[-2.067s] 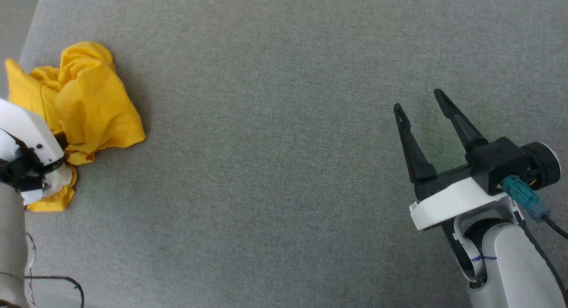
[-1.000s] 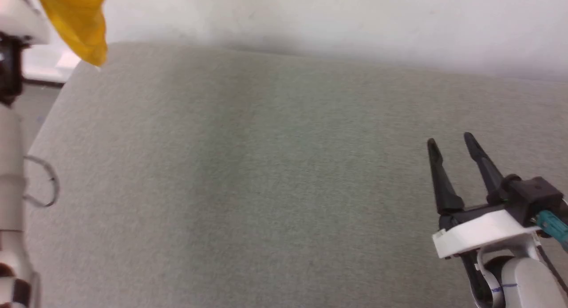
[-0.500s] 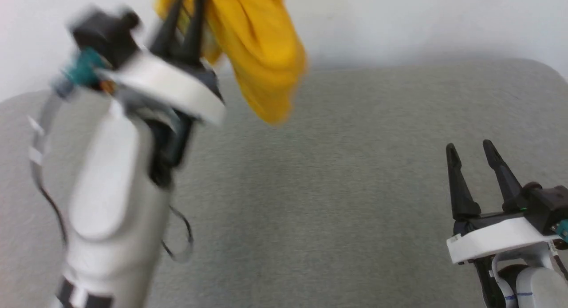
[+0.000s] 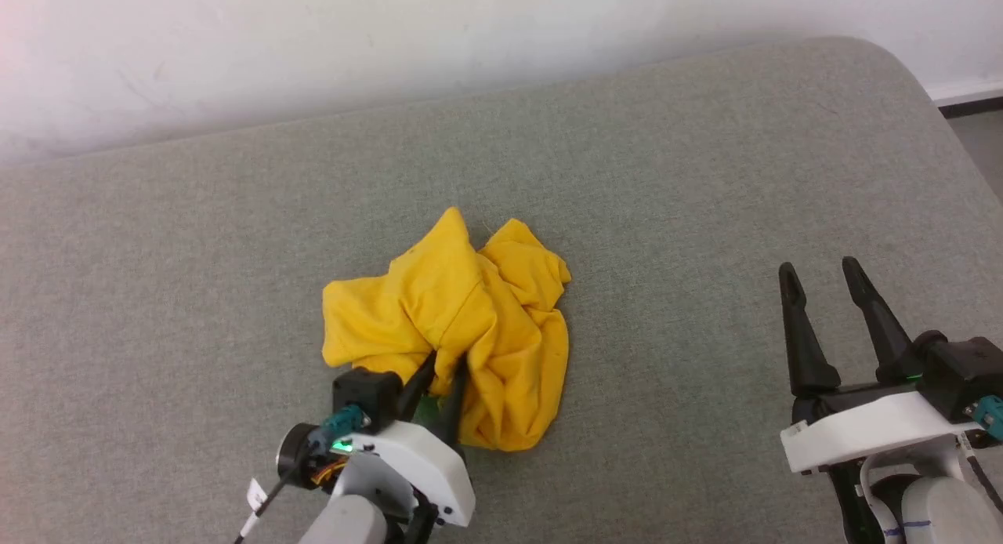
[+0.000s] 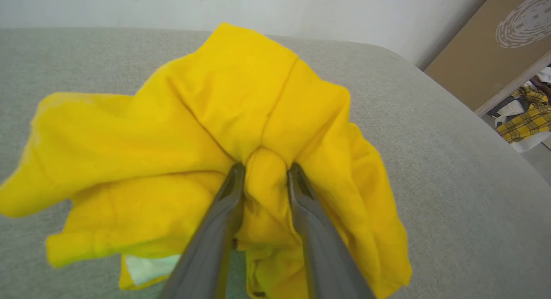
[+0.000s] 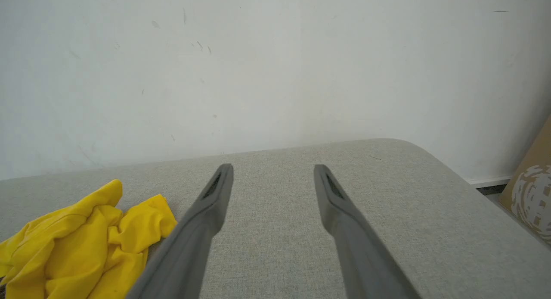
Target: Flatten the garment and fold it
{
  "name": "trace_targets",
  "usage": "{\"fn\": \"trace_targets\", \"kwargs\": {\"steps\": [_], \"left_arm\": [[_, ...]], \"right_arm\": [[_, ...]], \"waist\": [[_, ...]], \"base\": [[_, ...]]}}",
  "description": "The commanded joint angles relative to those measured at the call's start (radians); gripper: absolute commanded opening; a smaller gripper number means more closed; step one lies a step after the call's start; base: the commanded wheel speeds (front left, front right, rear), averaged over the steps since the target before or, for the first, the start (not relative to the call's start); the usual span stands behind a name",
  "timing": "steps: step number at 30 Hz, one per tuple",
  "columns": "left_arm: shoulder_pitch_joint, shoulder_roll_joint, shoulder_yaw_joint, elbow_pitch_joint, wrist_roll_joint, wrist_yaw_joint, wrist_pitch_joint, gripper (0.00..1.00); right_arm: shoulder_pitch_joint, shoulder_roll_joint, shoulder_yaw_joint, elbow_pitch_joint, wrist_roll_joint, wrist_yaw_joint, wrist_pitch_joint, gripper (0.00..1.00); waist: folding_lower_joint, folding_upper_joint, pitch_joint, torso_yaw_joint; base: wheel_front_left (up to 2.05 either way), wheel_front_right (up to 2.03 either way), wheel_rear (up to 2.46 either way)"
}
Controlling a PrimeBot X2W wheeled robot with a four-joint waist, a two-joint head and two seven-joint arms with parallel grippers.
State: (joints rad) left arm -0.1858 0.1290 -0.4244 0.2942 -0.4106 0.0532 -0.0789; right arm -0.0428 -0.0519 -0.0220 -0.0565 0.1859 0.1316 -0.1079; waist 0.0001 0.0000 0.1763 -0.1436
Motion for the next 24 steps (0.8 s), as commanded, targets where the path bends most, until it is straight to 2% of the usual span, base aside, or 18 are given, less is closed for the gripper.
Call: {"fn": "trace_targets", "kwargs": {"steps": [1, 6, 11, 16, 24], "left_arm": [[0.005, -0.001, -0.010, -0.001, 0.018, -0.009, -0.022, 1.00], [-0.004, -0.014, -0.008, -0.056, 0.033, -0.009, -0.128, 1.00], [-0.009, -0.015, 0.031, -0.117, 0.033, 0.002, -0.167, 1.00], [0.014, 0.008, 0.114, -0.179, 0.030, 0.048, -0.179, 1.00], [0.122, 0.073, 0.266, -0.230, 0.018, 0.131, -0.182, 1.00]], "right_arm": [[-0.008, 0.002, 0.002, 0.005, 0.003, -0.001, -0.007, 1.00], [-0.005, 0.002, -0.002, 0.016, -0.005, -0.001, -0.007, 1.00], [0.007, 0.002, -0.008, 0.017, -0.012, -0.001, -0.001, 1.00], [0.026, 0.002, -0.008, 0.010, -0.016, -0.001, 0.012, 1.00], [0.052, 0.002, -0.005, 0.001, -0.021, -0.001, 0.028, 1.00]], "waist": [[-0.0001, 0.0000, -0.003, 0.008], [-0.0001, 0.0000, -0.031, 0.040], [-0.0001, 0.0000, -0.059, 0.070], [-0.0001, 0.0000, -0.089, 0.099], [-0.0001, 0.0000, -0.120, 0.121]], "base": [[0.00, 0.00, 0.00], [0.00, 0.00, 0.00], [0.00, 0.00, 0.00], [0.00, 0.00, 0.00], [0.00, 0.00, 0.00]]}}
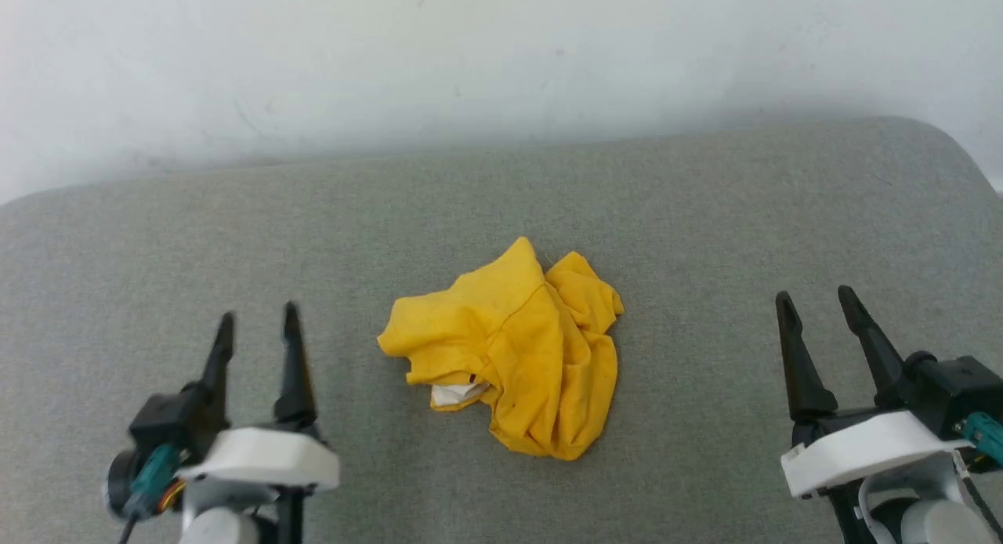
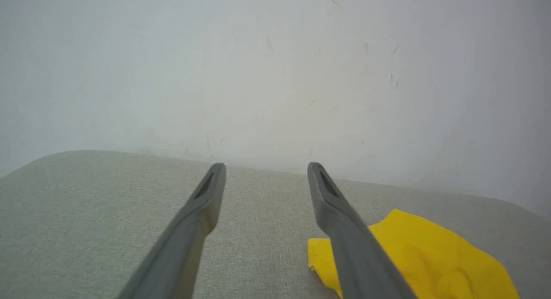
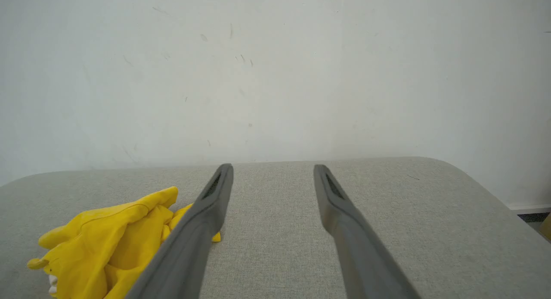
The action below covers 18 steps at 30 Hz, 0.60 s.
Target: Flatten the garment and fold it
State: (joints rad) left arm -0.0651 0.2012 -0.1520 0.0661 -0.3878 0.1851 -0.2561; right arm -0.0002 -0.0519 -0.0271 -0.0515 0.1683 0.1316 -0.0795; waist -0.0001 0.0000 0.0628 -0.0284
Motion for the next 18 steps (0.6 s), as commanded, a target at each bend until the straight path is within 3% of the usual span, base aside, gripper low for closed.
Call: {"fn": "trace_targets", "kwargs": {"steps": [1, 11, 18], "left_arm": [[0.019, 0.005, 0.008, -0.008, -0.007, 0.008, -0.005, 1.00], [0.110, 0.031, 0.058, -0.055, -0.017, 0.038, 0.002, 1.00], [-0.034, 0.062, 0.005, -0.045, -0.064, -0.049, 0.137, 1.00]], "right_arm": [[0.014, 0.002, 0.000, -0.005, -0.003, -0.001, 0.001, 1.00], [0.037, 0.002, 0.002, -0.020, -0.006, -0.001, 0.021, 1.00], [0.019, 0.002, -0.002, -0.039, -0.010, -0.001, 0.034, 1.00]], "waist": [[0.0001, 0.0000, -0.011, 0.008], [0.0001, 0.0000, -0.023, 0.027], [0.0001, 0.0000, 0.018, 0.043]], "base": [[0.00, 0.00, 0.00], [0.00, 0.00, 0.00], [0.00, 0.00, 0.00]]}}
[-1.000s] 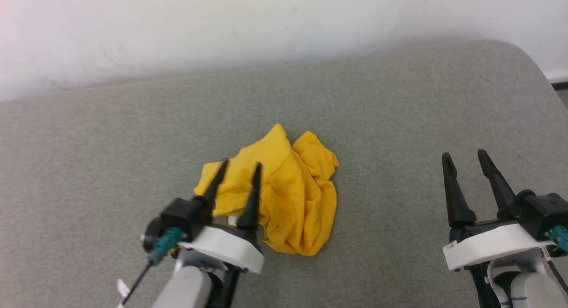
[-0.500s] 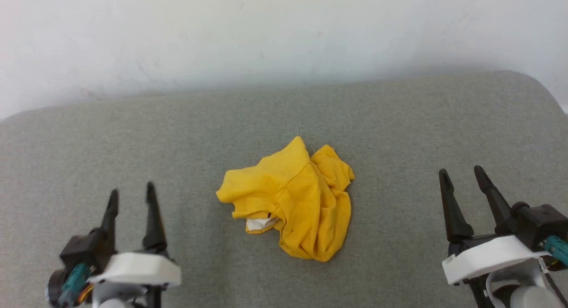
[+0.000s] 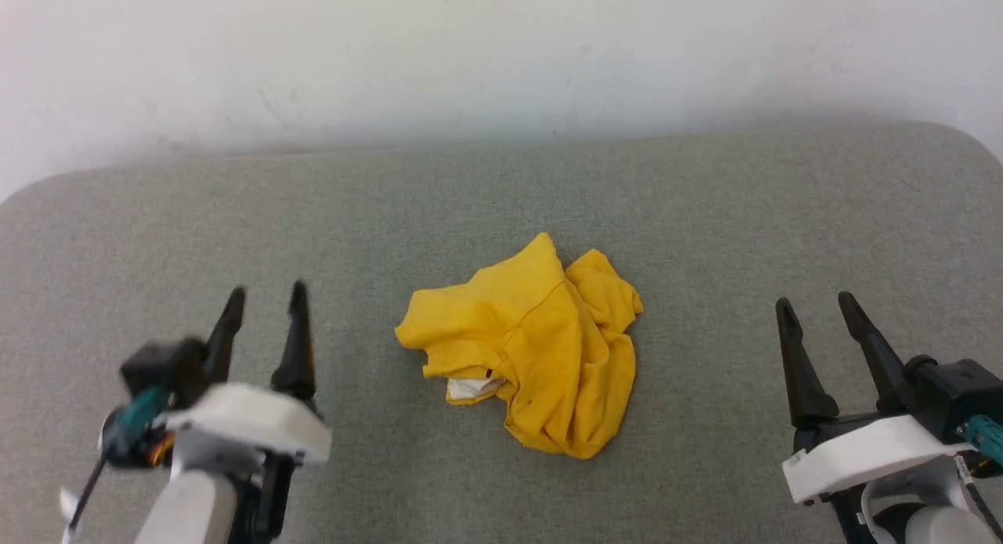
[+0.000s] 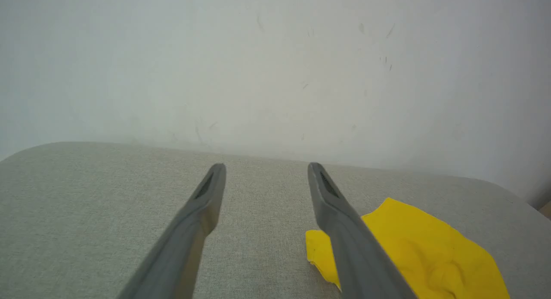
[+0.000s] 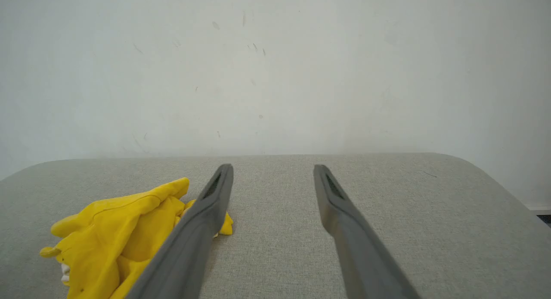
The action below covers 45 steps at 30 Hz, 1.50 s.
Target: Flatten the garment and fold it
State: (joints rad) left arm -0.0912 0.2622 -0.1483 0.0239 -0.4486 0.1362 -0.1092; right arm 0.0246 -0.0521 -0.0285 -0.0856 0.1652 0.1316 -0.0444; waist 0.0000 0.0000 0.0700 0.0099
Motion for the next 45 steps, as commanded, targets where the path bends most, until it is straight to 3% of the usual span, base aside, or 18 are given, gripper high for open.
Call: {"fn": "trace_targets", "kwargs": {"steps": [1, 8, 12, 25, 26, 27, 28, 29, 33, 37, 42, 43, 45], "left_arm": [[-0.042, 0.007, -0.013, 0.012, -0.008, -0.015, 0.026, 1.00], [-0.276, 0.029, -0.131, 0.188, -0.030, -0.118, 0.295, 1.00], [-0.373, 0.033, -0.182, 0.318, -0.027, -0.166, 0.392, 1.00], [-0.481, 0.009, -0.350, 0.656, -0.005, -0.245, 0.653, 1.00], [-0.479, 0.004, -0.358, 0.662, -0.011, -0.249, 0.659, 0.92], [-0.478, 0.003, -0.366, 0.662, -0.012, -0.252, 0.654, 0.43], [-0.479, 0.004, -0.368, 0.657, -0.011, -0.253, 0.635, 0.00], [-0.480, 0.008, -0.365, 0.649, -0.007, -0.252, 0.610, 0.00], [-0.478, 0.045, -0.331, 0.568, 0.015, -0.211, 0.474, 0.00], [-0.425, 0.105, -0.246, 0.396, 0.013, -0.114, 0.372, 0.00], [-0.206, 0.210, -0.116, 0.128, -0.020, 0.037, 0.389, 0.00], [-0.206, 0.210, -0.116, 0.128, -0.020, 0.037, 0.389, 0.00], [-0.087, 0.239, -0.068, 0.028, -0.037, 0.101, 0.415, 0.00]], "right_arm": [[-0.010, 0.002, 0.001, -0.007, -0.009, -0.001, 0.001, 1.00], [-0.045, 0.002, 0.018, -0.018, -0.015, -0.001, 0.013, 1.00], [-0.058, 0.002, 0.022, -0.013, -0.012, -0.001, 0.012, 1.00], [-0.080, 0.002, 0.058, 0.024, 0.003, -0.001, -0.002, 1.00], [-0.081, 0.002, 0.058, 0.027, 0.004, -0.001, -0.003, 1.00], [-0.081, 0.002, 0.058, 0.030, 0.005, -0.001, -0.003, 1.00], [-0.081, 0.002, 0.057, 0.033, 0.005, -0.001, -0.004, 1.00], [-0.080, 0.002, 0.056, 0.035, 0.006, -0.001, -0.003, 1.00], [-0.070, 0.002, 0.049, 0.044, 0.007, -0.001, -0.002, 1.00], [-0.055, 0.002, 0.036, 0.048, 0.009, -0.001, -0.001, 1.00], [-0.034, 0.002, 0.029, 0.050, 0.015, -0.001, -0.001, 1.00], [-0.034, 0.002, 0.029, 0.050, 0.015, -0.001, -0.001, 1.00], [-0.029, 0.002, 0.025, 0.050, 0.015, -0.001, -0.001, 1.00]], "waist": [[0.0000, 0.0000, 0.019, 0.005], [0.0000, 0.0000, 0.085, -0.025], [0.0000, 0.0000, 0.122, -0.053], [0.0000, 0.0000, 0.172, -0.099], [0.0000, 0.0000, 0.171, -0.099], [0.0000, 0.0000, 0.168, -0.098], [0.0000, 0.0000, 0.164, -0.096], [0.0000, 0.0000, 0.161, -0.093], [0.0000, 0.0000, 0.136, -0.076], [0.0000, 0.0000, 0.110, -0.050], [0.0000, 0.0000, 0.089, -0.023], [0.0000, 0.0000, 0.089, -0.023], [0.0000, 0.0000, 0.087, -0.014]], "base": [[0.00, 0.00, 0.00], [0.00, 0.00, 0.00], [0.00, 0.00, 0.00], [0.00, 0.00, 0.00], [0.00, 0.00, 0.00], [0.00, 0.00, 0.00], [0.00, 0.00, 0.00], [0.00, 0.00, 0.00], [0.00, 0.00, 0.00], [0.00, 0.00, 0.00], [0.00, 0.00, 0.00], [0.00, 0.00, 0.00], [0.00, 0.00, 0.00]]}}
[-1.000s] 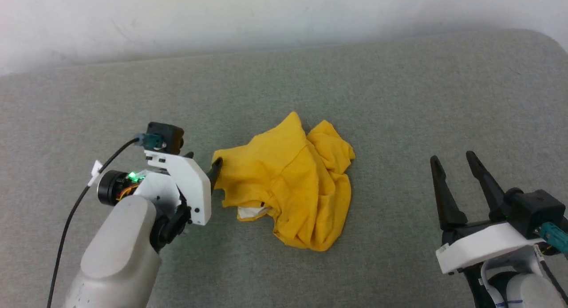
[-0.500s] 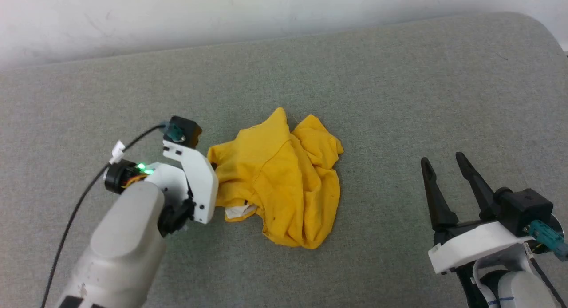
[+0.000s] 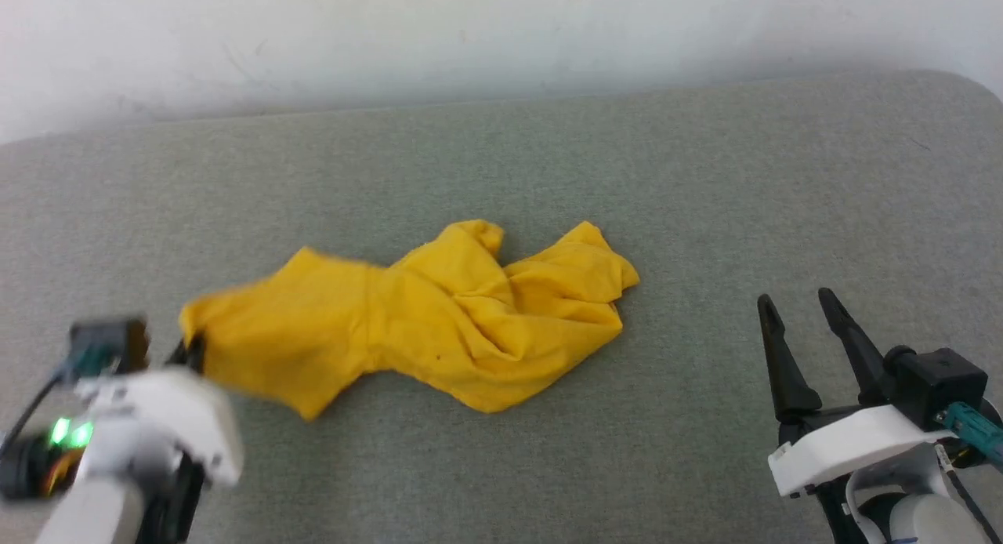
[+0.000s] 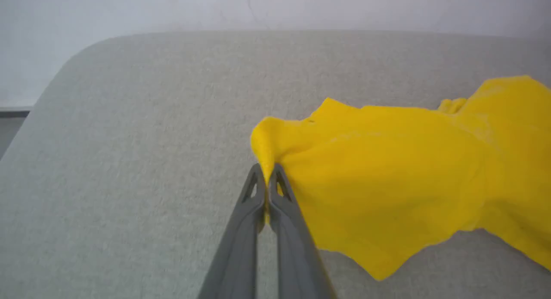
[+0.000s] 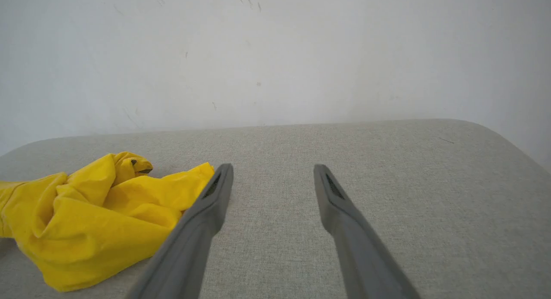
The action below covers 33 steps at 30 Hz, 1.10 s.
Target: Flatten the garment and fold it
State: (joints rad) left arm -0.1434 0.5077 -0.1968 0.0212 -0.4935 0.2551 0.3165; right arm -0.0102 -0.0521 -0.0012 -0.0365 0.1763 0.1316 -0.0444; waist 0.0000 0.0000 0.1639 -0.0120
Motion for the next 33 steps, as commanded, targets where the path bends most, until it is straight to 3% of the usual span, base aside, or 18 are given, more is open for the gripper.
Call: {"fn": "trace_targets", "kwargs": {"steps": [1, 5, 9, 10, 11, 12, 13, 14, 19, 26, 33], "left_arm": [[0.025, 0.001, 0.005, -0.008, -0.007, 0.010, 0.003, 0.00], [0.280, -0.009, 0.099, -0.098, -0.083, 0.098, 0.019, 0.00], [0.404, -0.058, 0.123, -0.106, -0.138, 0.122, 0.013, 0.00], [0.422, -0.068, 0.124, -0.102, -0.148, 0.122, 0.011, 0.08], [0.436, -0.077, 0.123, -0.100, -0.158, 0.119, 0.008, 0.32], [0.440, -0.086, 0.126, -0.103, -0.161, 0.115, -0.008, 0.49], [0.440, -0.086, 0.126, -0.103, -0.161, 0.115, -0.008, 0.49], [0.437, -0.094, 0.131, -0.104, -0.160, 0.113, -0.033, 1.00], [0.373, -0.121, 0.150, -0.118, -0.111, 0.085, -0.222, 1.00], [0.305, -0.153, 0.112, -0.136, -0.034, -0.007, -0.493, 1.00], [0.241, -0.216, 0.051, -0.119, 0.035, -0.066, -0.571, 1.00]], "right_arm": [[0.008, 0.002, -0.003, 0.002, 0.004, -0.001, 0.000, 1.00], [0.009, 0.002, -0.001, 0.006, 0.002, -0.001, 0.002, 1.00], [0.012, 0.002, 0.001, 0.010, -0.001, -0.001, 0.006, 1.00], [0.014, 0.002, -0.001, 0.011, -0.002, -0.001, 0.007, 1.00], [0.016, 0.002, -0.003, 0.012, -0.003, -0.001, 0.008, 1.00], [0.018, 0.002, -0.005, 0.011, -0.004, -0.001, 0.010, 1.00], [0.018, 0.002, -0.005, 0.011, -0.004, -0.001, 0.010, 1.00], [0.020, 0.002, -0.008, 0.011, -0.005, -0.001, 0.011, 1.00], [0.033, 0.002, -0.013, 0.004, -0.013, -0.001, 0.022, 1.00], [0.028, 0.002, -0.002, 0.015, 0.010, -0.001, 0.029, 1.00], [-0.081, 0.002, 0.034, 0.151, 0.037, -0.001, 0.046, 1.00]], "waist": [[0.0000, 0.0000, -0.007, 0.012], [0.0000, 0.0000, -0.009, 0.020], [0.0000, 0.0000, -0.018, 0.020], [0.0000, 0.0000, -0.023, 0.021], [0.0000, 0.0000, -0.025, 0.021], [0.0000, 0.0000, -0.028, 0.022], [0.0000, 0.0000, -0.028, 0.022], [0.0000, 0.0000, -0.031, 0.024], [0.0000, 0.0000, -0.056, 0.029], [0.0000, 0.0000, -0.072, 0.035], [0.0000, 0.0000, -0.044, 0.065]], "base": [[0.00, 0.00, 0.00], [0.00, 0.00, 0.00], [0.00, 0.00, 0.00], [0.00, 0.00, 0.00], [0.00, 0.00, 0.00], [0.00, 0.00, 0.00], [0.00, 0.00, 0.00], [0.00, 0.00, 0.00], [0.00, 0.00, 0.00], [0.00, 0.00, 0.00], [0.00, 0.00, 0.00]]}}
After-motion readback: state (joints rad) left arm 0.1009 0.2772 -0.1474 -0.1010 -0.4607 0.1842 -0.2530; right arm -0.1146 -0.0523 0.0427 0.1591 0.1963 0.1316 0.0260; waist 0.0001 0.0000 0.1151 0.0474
